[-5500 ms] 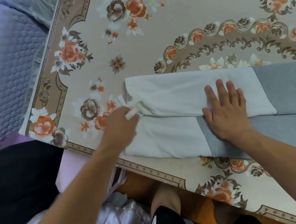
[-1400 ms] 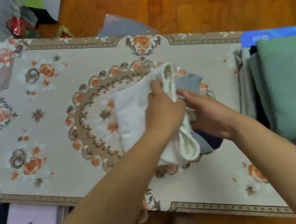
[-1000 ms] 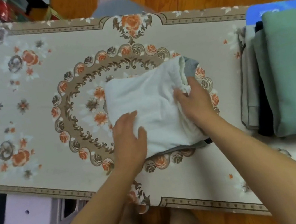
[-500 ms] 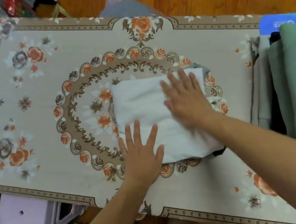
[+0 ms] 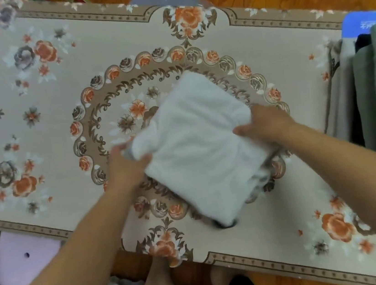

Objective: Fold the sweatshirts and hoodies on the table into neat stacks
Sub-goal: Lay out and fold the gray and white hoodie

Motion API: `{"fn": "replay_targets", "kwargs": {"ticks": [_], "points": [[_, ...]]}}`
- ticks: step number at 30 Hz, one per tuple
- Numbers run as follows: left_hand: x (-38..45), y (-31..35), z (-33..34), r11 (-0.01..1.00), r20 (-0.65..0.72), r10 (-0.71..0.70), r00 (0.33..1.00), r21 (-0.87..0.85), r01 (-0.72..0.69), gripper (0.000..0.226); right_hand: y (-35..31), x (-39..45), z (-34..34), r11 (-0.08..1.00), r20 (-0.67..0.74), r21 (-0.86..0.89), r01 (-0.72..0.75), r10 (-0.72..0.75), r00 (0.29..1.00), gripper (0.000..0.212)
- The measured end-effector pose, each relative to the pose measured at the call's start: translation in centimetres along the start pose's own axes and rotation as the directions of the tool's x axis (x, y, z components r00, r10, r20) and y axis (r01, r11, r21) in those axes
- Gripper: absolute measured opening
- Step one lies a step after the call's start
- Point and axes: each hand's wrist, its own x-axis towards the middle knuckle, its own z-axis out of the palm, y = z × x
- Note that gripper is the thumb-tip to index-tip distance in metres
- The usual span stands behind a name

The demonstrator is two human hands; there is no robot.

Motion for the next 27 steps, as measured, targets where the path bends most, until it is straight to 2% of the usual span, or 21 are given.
{"fn": "replay_targets", "kwargs": {"ticks": [2, 3, 6, 7, 9, 10, 12, 14, 15, 17, 18, 19, 21, 22, 24, 27], "points": [[1.7, 1.6, -0.9, 0.997, -0.181, 0.078, 0.98, 0.001, -0.079, 0.053, 1.4, -4.1, 3.4, 0.967, 0.112, 0.236, -0.092, 0.067, 0.992, 0.064], [1.8, 1.7, -0.7, 0.999, -0.174, 0.05, 0.983, 0.002, -0.05, 0.054, 1.8, -6.1, 5.3, 0.931, 0.157, 0.337, -0.142, 0.093, 0.983, 0.06], [-1.1, -0.5, 2.0, 0.987, 0.069, -0.162, 0.984, -0.007, 0.163, 0.062, 2.4, -10.2, 9.8, 0.74, 0.173, 0.595, -0.314, 0.264, 0.949, 0.052], [-2.7, -1.7, 3.0, 0.985, 0.119, -0.17, 0.978, 0.035, 0.167, 0.057, 2.5, -10.8, 10.7, 0.673, 0.154, 0.655, -0.345, 0.328, 0.932, 0.049], [-5.2, -3.7, 3.7, 0.992, 0.104, -0.097, 0.99, 0.089, 0.088, 0.047, 2.7, -11.3, 11.3, 0.576, 0.151, 0.724, -0.379, 0.404, 0.902, 0.044], [-6.0, -4.6, 3.7, 0.995, 0.098, -0.073, 0.993, 0.078, 0.065, 0.05, 2.7, -11.3, 11.4, 0.543, 0.155, 0.749, -0.381, 0.415, 0.896, 0.04], [-7.2, -6.0, 3.1, 0.996, 0.117, -0.074, 0.99, 0.057, 0.068, 0.068, 2.5, -11.3, 11.0, 0.511, 0.152, 0.784, -0.354, 0.395, 0.906, 0.036], [-7.7, -6.6, 2.8, 0.992, 0.155, -0.11, 0.982, 0.074, 0.1, 0.089, 2.1, -11.0, 10.3, 0.522, 0.101, 0.807, -0.275, 0.337, 0.936, 0.047], [-7.8, -6.5, 2.7, 0.992, 0.194, -0.113, 0.974, 0.069, 0.101, 0.091, 1.9, -10.7, 9.9, 0.527, 0.092, 0.812, -0.25, 0.308, 0.947, 0.053], [-8.3, -5.6, 2.7, 0.99, 0.255, -0.137, 0.957, 0.072, 0.123, 0.072, 1.5, -10.3, 9.5, 0.482, 0.143, 0.838, -0.257, 0.26, 0.955, 0.055], [-8.4, -5.2, 2.4, 0.983, 0.295, -0.183, 0.938, 0.045, 0.178, 0.058, 1.4, -10.1, 9.4, 0.412, 0.213, 0.863, -0.293, 0.229, 0.95, 0.051], [-8.7, -4.4, 2.0, 0.964, 0.37, -0.242, 0.897, -0.017, 0.267, 0.046, 1.5, -10.1, 9.2, 0.322, 0.297, 0.883, -0.341, 0.181, 0.938, 0.048], [-9.8, -2.8, 0.5, 0.888, 0.528, -0.312, 0.79, -0.134, 0.441, 0.044, 1.9, -11.1, 8.2, 0.172, 0.401, 0.897, -0.407, 0.071, 0.913, 0.041], [-10.5, -1.9, -0.2, 0.863, 0.567, -0.315, 0.761, -0.164, 0.479, 0.046, 2.1, -12.0, 7.3, 0.133, 0.381, 0.915, -0.382, 0.034, 0.924, 0.038], [-12.4, 0.1, -1.2, 0.873, 0.572, -0.278, 0.772, -0.185, 0.451, 0.043, 2.8, -14.1, 4.8, 0.117, 0.285, 0.952, -0.284, 0.004, 0.958, 0.035], [-16.4, 4.4, -1.3, 0.928, 0.592, -0.157, 0.791, -0.185, 0.323, 0.042, 4.3, -18.0, 0.1, 0.187, 0.168, 0.968, -0.167, 0.011, 0.986, 0.041]]}}
